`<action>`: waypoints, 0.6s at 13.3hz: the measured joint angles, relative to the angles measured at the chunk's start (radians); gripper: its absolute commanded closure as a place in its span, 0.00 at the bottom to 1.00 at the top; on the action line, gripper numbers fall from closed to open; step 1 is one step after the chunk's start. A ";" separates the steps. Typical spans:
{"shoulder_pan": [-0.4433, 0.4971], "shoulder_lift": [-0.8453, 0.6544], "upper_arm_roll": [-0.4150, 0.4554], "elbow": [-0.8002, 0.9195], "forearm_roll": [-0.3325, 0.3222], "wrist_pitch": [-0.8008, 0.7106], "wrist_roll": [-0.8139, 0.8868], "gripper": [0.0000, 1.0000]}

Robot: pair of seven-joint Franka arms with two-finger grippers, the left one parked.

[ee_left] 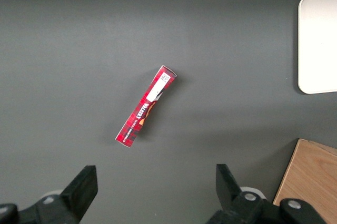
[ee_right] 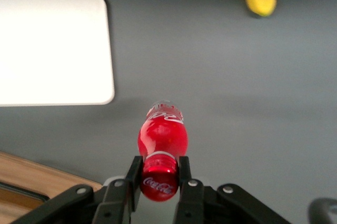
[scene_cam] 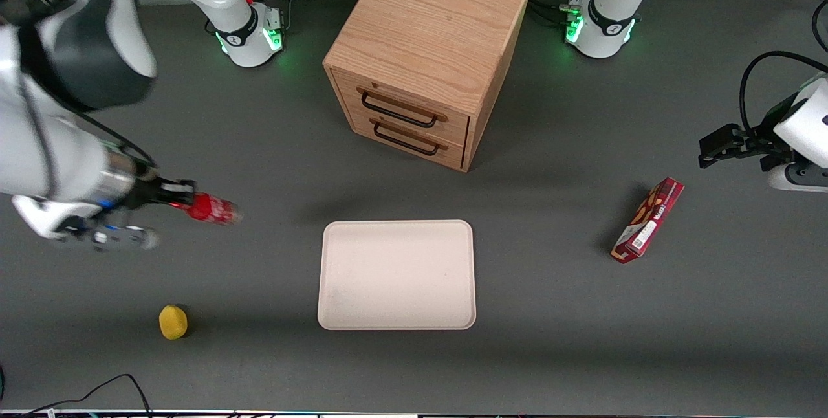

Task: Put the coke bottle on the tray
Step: 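Lift the bottle and carry it to the cream tray's edge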

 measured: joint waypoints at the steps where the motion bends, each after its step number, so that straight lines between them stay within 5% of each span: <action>1: 0.042 0.062 0.000 0.037 0.000 0.044 0.058 1.00; 8: 0.127 0.346 -0.003 0.109 -0.001 0.396 0.211 1.00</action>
